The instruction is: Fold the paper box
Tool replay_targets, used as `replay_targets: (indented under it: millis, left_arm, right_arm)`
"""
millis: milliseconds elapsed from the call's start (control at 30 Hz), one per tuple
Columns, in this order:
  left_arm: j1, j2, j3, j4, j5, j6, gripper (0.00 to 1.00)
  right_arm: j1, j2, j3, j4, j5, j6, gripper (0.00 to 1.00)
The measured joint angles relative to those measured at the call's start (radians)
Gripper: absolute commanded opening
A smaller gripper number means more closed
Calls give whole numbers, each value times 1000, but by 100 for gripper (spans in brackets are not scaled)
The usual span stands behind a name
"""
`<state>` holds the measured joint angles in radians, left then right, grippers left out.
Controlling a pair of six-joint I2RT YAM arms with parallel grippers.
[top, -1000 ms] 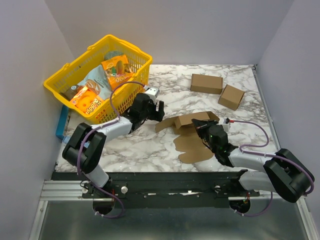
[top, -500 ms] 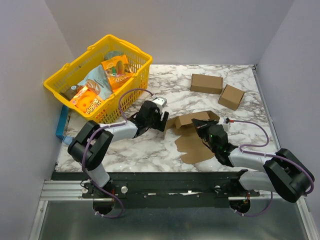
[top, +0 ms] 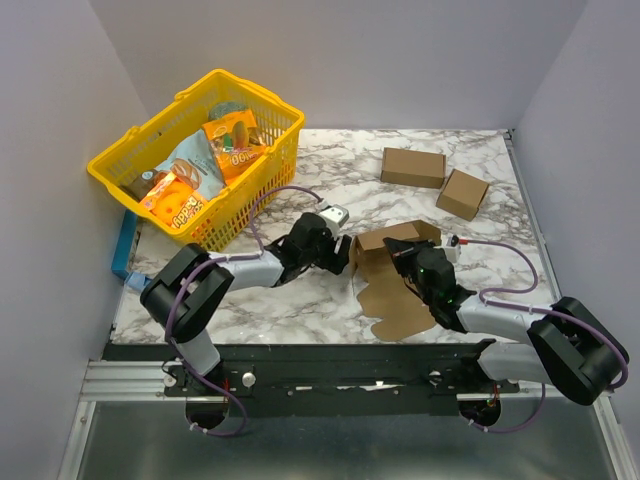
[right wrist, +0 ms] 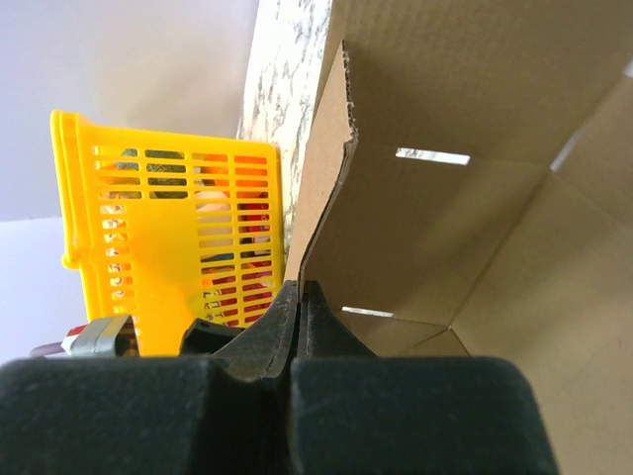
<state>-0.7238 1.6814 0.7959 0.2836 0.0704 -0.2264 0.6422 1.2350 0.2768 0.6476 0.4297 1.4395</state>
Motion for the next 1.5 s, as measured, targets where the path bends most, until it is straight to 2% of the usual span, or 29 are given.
replay_targets:
  millis: [633,1133,1500]
  left_arm:
    - [-117,-6,-68,108,27,-102,81]
    - [-135,-77,-133,237,-17,-138,81]
    - [-196,-70,-153,312,-30,-103,79]
  right_arm:
    - [0,0,0,-7,3,11,4]
    - [0,-1,-5,-3,3,11,4]
    - [0,-129,-79,-38,8,-10,4]
